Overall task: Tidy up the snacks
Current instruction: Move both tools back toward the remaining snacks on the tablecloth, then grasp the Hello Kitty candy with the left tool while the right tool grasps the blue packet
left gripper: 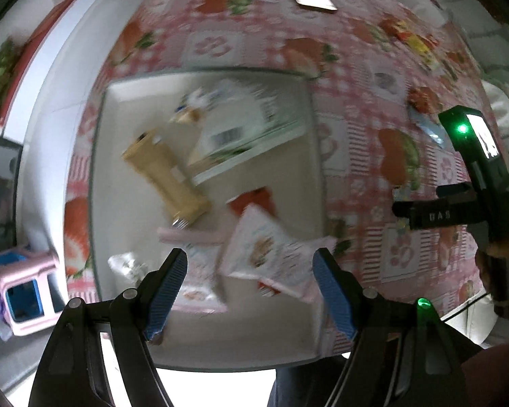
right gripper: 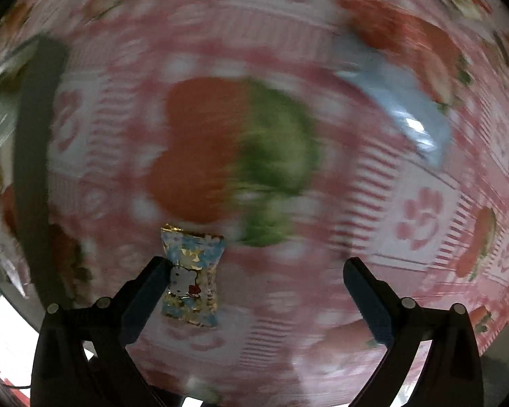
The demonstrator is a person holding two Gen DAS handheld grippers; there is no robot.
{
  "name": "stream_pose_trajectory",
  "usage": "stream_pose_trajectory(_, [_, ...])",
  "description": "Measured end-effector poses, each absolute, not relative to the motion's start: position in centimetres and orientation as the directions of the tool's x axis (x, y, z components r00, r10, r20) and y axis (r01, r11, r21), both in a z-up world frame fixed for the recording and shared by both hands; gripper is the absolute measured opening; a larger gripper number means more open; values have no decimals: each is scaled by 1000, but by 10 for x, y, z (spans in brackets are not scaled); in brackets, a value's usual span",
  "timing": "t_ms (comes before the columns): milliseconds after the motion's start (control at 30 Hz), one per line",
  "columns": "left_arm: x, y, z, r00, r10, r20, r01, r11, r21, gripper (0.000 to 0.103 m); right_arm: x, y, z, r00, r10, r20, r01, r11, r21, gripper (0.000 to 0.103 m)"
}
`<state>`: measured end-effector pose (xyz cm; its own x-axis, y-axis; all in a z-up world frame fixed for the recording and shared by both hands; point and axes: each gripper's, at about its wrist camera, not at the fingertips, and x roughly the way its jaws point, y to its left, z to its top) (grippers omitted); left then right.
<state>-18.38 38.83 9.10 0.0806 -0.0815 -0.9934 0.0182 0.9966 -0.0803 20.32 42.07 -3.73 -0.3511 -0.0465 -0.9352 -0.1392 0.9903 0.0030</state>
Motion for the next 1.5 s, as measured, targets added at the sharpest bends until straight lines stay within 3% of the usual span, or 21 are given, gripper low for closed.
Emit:
stream_pose_trajectory(300, [-163, 336, 96, 84, -126, -989, 129, 985, -114, 80, 202, 351, -34, -323, 57, -945, 65, 997, 38, 102])
stream_pose_trajectory(633, [-136, 243, 68, -25, -206, -978, 219, 954, -207, 80, 154, 278, -40, -343, 117, -932, 239, 970, 34, 102])
stream_pose_trajectory(867, [-131, 162, 44, -45, -161, -986, 388, 907, -165, 80, 112, 208, -39, -350, 135, -927, 273, 961, 37, 102])
stream_pose_trajectory(1067, [-130, 132, 16, -83, -110, -990, 415, 900, -135, 80, 94, 135, -39, -339, 150, -929, 299, 953, 45, 102])
stream_pose_trajectory(1300, [-137, 111, 8, -44, -8, -999, 461, 887, -28, 79, 146, 97, -35, -319, 143, -937, 269, 962, 56, 102])
stream_pose_trajectory(1367, [-138, 109, 8, -35, 2, -999, 451, 892, -14, 72, 153, 98, -30, -304, 131, -943, 240, 969, 57, 102])
stream_pose_trajectory(1467, [-136, 112, 11, -15, 4, -1000, 429, 903, -3, 50, 177, 110, -24, -277, 117, -954, 184, 981, 67, 102])
stream_pose_trajectory(1500, [-134, 115, 13, -7, 3, -1000, 423, 906, 0, 29, 183, 111, -24, -268, 110, -957, 158, 985, 69, 102])
